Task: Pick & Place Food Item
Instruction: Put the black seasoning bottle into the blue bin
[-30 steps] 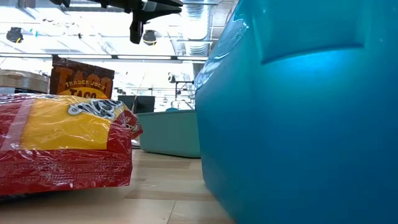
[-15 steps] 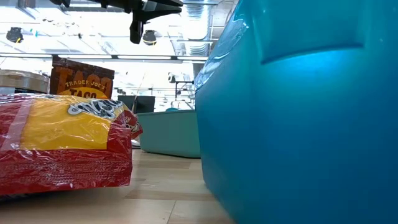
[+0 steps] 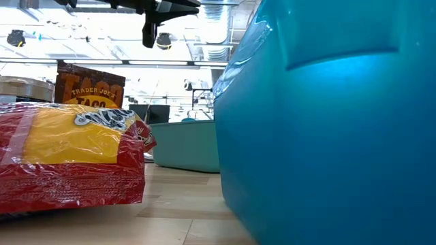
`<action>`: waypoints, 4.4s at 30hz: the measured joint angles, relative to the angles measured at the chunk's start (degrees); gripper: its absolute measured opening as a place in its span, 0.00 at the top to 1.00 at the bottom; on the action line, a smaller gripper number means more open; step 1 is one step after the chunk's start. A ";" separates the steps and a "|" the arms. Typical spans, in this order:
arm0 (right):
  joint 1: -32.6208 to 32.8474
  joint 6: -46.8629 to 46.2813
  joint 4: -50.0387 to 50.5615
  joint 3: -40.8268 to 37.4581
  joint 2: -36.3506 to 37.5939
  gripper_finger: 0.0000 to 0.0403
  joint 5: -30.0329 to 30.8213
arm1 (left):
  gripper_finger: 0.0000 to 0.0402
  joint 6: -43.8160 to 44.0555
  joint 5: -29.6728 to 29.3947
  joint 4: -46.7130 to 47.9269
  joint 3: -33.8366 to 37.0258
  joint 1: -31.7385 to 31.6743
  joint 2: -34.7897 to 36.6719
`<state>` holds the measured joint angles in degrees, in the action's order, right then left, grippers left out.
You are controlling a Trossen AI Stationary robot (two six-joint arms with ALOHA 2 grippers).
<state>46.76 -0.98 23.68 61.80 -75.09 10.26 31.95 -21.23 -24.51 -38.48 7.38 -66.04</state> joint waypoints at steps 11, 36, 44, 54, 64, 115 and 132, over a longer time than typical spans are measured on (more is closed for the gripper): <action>-2.12 6.32 11.87 11.35 -10.77 0.51 -2.39 | 0.91 -0.01 -0.26 -0.01 0.00 0.00 0.00; -4.18 11.99 23.98 23.70 -26.79 0.50 -4.59 | 0.91 0.01 -0.15 0.01 0.00 0.00 0.00; -4.56 12.87 24.04 22.63 -27.47 0.50 -4.56 | 0.91 -0.01 0.07 0.00 0.00 0.00 0.00; -4.48 13.04 23.60 20.40 -27.47 0.50 -4.57 | 0.91 0.00 0.02 0.01 0.00 0.00 0.00; -4.57 13.88 24.42 20.39 -29.24 0.50 -5.92 | 0.91 -0.01 -0.10 0.02 0.00 0.00 0.00; -4.98 33.03 25.49 20.53 -32.61 0.48 -8.92 | 0.91 0.02 0.02 -0.01 0.00 0.00 0.00; -5.12 32.93 25.57 20.52 -32.61 0.44 -8.98 | 0.91 0.01 -0.26 0.01 0.00 0.00 0.00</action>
<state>41.64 31.95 49.25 82.32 -107.70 1.28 31.96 -21.50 -24.50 -38.48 7.38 -66.04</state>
